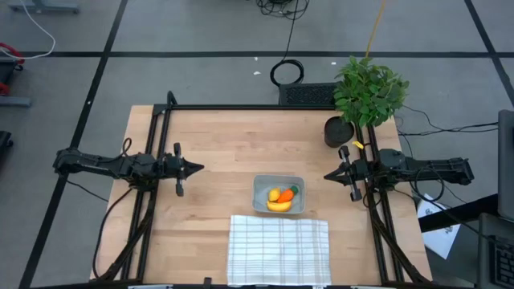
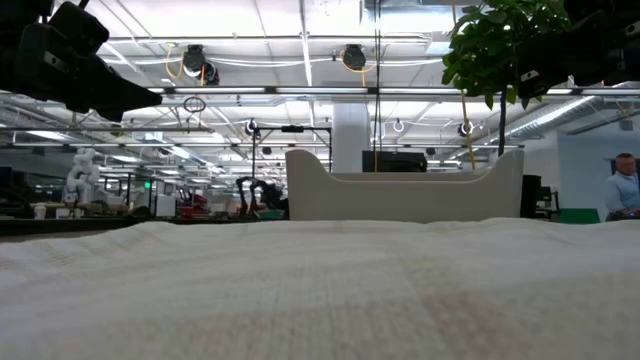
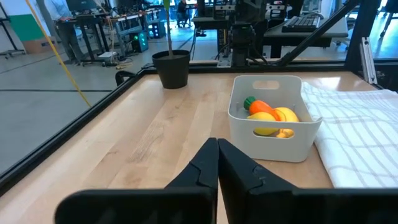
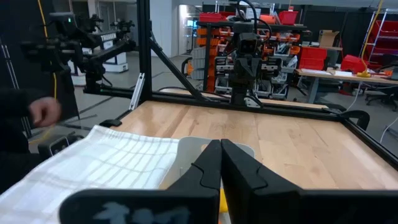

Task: Pick and placing Produce into tupperware
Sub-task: Return to Home Position

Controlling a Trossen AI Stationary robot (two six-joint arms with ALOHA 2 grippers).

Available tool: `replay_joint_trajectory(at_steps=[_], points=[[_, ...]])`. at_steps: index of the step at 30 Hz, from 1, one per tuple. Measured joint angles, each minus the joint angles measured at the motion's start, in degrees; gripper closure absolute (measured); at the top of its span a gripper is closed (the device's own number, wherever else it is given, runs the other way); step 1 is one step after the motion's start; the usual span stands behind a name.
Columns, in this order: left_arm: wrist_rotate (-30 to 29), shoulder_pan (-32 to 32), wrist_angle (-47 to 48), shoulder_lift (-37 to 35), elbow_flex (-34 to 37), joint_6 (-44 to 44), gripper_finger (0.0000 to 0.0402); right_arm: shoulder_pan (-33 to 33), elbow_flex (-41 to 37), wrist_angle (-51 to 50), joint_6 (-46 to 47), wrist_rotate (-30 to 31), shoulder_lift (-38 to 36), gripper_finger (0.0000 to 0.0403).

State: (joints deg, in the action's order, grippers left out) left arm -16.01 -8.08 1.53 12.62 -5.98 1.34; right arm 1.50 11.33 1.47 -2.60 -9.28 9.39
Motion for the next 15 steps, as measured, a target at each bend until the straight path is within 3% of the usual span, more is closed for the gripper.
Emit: replay_joint_trajectory(at_steps=[6, 15], points=[[0.0, 0.0, -0.03, 0.0, 0.0, 0.0, 0.0382, 0.0, 0.02, 0.82, 0.56, 0.04, 0.37, 0.0403], [0.01, 0.0, -0.06, 0.04, 0.0, 0.0, 0.0394, 0.0, 0.02, 0.82, 0.38, 0.07, 0.48, 0.0403]])
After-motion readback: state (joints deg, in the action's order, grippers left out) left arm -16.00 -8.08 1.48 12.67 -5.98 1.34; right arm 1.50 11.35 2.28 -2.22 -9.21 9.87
